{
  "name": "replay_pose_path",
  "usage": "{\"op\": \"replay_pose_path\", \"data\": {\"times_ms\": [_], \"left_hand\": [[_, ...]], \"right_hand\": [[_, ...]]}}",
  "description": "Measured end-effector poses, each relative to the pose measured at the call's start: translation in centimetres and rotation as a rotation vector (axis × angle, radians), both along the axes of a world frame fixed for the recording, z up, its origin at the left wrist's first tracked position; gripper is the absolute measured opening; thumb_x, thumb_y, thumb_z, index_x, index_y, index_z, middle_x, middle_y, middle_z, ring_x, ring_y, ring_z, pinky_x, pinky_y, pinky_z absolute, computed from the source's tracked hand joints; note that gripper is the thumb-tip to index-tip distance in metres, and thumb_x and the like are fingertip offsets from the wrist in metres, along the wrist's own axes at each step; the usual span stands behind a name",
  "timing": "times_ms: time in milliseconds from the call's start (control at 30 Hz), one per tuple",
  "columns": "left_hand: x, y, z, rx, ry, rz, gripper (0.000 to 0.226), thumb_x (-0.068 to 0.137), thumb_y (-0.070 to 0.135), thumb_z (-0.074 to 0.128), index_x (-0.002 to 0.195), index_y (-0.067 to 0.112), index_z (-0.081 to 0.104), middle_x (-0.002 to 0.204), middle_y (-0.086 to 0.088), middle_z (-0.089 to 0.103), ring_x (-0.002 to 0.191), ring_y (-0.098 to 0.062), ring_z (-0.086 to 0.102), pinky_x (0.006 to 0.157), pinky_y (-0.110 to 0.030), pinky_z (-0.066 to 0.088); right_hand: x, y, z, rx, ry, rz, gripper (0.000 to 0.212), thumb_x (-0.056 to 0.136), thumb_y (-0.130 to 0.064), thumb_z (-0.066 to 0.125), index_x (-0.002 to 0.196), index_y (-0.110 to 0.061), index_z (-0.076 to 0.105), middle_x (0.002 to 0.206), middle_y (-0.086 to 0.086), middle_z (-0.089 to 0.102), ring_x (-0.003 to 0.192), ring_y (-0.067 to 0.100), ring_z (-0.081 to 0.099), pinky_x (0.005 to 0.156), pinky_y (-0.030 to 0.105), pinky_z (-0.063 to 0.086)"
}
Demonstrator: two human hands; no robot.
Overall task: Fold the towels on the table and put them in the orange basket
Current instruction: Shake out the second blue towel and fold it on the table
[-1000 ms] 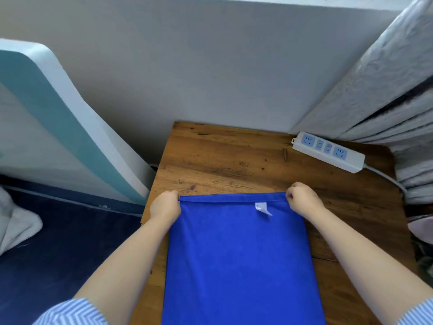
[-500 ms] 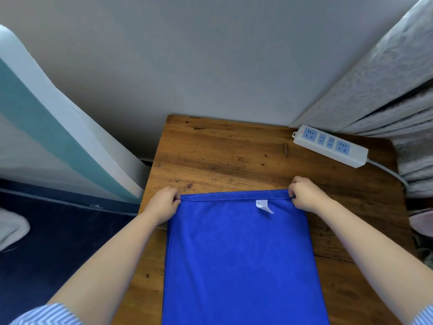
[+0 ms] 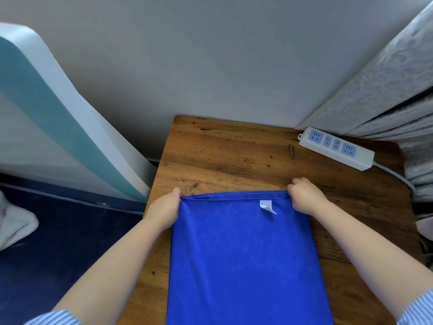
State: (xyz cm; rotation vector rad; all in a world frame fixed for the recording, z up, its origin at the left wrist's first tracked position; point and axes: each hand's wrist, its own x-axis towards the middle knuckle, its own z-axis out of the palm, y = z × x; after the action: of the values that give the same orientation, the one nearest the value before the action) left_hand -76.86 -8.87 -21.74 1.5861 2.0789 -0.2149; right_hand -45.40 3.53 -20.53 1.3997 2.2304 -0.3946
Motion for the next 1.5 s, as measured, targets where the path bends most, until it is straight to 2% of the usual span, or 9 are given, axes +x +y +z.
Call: {"op": "replay_pose_path", "data": {"times_ms": [133, 200, 300, 433, 567, 733, 933, 1267, 1500], "left_hand": [[0.0, -0.3, 0.0, -0.004, -0.006, -0.040, 0.029, 0.093, 0.013, 0.038, 0.119, 0.014, 0.049, 0.119, -0.006, 0.059, 0.105, -0.024, 0.056, 0.079, -0.034, 0.046], [0.0, -0.4, 0.1, -0.014, 0.025, -0.054, 0.026, 0.092, 0.013, 0.038, 0.114, 0.015, 0.053, 0.118, -0.005, 0.059, 0.106, -0.024, 0.055, 0.079, -0.033, 0.045], [0.0, -0.6, 0.4, -0.013, 0.062, -0.070, 0.024, 0.092, 0.012, 0.039, 0.111, 0.015, 0.053, 0.116, -0.004, 0.058, 0.108, -0.023, 0.054, 0.079, -0.033, 0.045], [0.1, -0.9, 0.8, -0.028, 0.088, -0.091, 0.024, 0.090, 0.009, 0.040, 0.111, 0.014, 0.051, 0.117, -0.005, 0.055, 0.109, -0.022, 0.051, 0.080, -0.032, 0.044], [0.1, -0.9, 1.2, -0.041, 0.118, -0.101, 0.022, 0.091, 0.009, 0.038, 0.108, 0.013, 0.050, 0.116, -0.005, 0.055, 0.108, -0.022, 0.051, 0.079, -0.032, 0.045], [0.4, -1.1, 1.5, -0.060, 0.141, -0.113, 0.021, 0.092, 0.010, 0.036, 0.108, 0.012, 0.050, 0.115, -0.006, 0.056, 0.106, -0.023, 0.052, 0.078, -0.031, 0.044], [0.5, -1.2, 2.2, -0.069, 0.185, -0.101, 0.022, 0.091, 0.007, 0.035, 0.106, 0.011, 0.050, 0.115, -0.006, 0.056, 0.107, -0.023, 0.052, 0.078, -0.033, 0.045], [0.2, -2.2, 4.7, -0.153, 0.357, -0.184, 0.027, 0.090, 0.004, 0.041, 0.110, 0.013, 0.057, 0.116, -0.004, 0.056, 0.109, -0.022, 0.056, 0.082, -0.032, 0.049], [0.6, -3.4, 6.9, -0.193, 0.327, -0.193, 0.023, 0.091, 0.007, 0.045, 0.105, 0.012, 0.063, 0.107, -0.006, 0.063, 0.097, -0.022, 0.062, 0.080, -0.029, 0.051]], "right_hand": [[-0.3, -0.6, 0.1, -0.007, 0.036, 0.034, 0.015, 0.086, -0.008, 0.046, 0.094, -0.007, 0.059, 0.107, 0.008, 0.050, 0.087, 0.019, 0.046, 0.065, 0.024, 0.035], [-0.3, -0.8, 0.3, -0.026, 0.051, 0.071, 0.015, 0.086, -0.010, 0.046, 0.091, -0.008, 0.060, 0.107, 0.007, 0.052, 0.088, 0.020, 0.050, 0.065, 0.027, 0.039], [-0.2, -0.8, 0.9, -0.071, 0.071, 0.119, 0.010, 0.085, -0.014, 0.048, 0.080, -0.014, 0.057, 0.108, 0.006, 0.055, 0.100, 0.021, 0.050, 0.077, 0.030, 0.047], [-0.4, -0.7, 1.5, -0.137, 0.039, 0.121, 0.013, 0.086, -0.014, 0.049, 0.084, -0.011, 0.062, 0.115, 0.008, 0.052, 0.100, 0.023, 0.051, 0.081, 0.031, 0.047], [-0.6, -1.0, 1.5, -0.198, 0.115, 0.018, 0.013, 0.084, -0.009, 0.052, 0.073, -0.012, 0.058, 0.119, 0.008, 0.048, 0.101, 0.023, 0.054, 0.079, 0.029, 0.048], [-0.1, -0.2, 2.4, -0.213, 0.190, -0.024, 0.011, 0.085, -0.010, 0.055, 0.084, -0.005, 0.065, 0.095, 0.005, 0.054, 0.086, 0.016, 0.052, 0.078, 0.026, 0.045], [1.3, -0.3, 4.1, -0.213, 0.239, -0.070, 0.011, 0.088, -0.013, 0.055, 0.080, -0.019, 0.057, 0.087, -0.004, 0.055, 0.081, 0.011, 0.052, 0.067, 0.017, 0.041], [2.7, -2.9, 7.7, -0.184, 0.254, -0.009, 0.010, 0.094, -0.014, 0.044, 0.086, -0.020, 0.044, 0.088, -0.001, 0.056, 0.079, 0.014, 0.054, 0.066, 0.024, 0.044], [3.5, -6.1, 10.3, -0.142, 0.166, 0.040, 0.004, 0.095, -0.014, 0.043, 0.095, -0.018, 0.045, 0.101, 0.006, 0.062, 0.088, 0.019, 0.057, 0.071, 0.028, 0.047]]}}
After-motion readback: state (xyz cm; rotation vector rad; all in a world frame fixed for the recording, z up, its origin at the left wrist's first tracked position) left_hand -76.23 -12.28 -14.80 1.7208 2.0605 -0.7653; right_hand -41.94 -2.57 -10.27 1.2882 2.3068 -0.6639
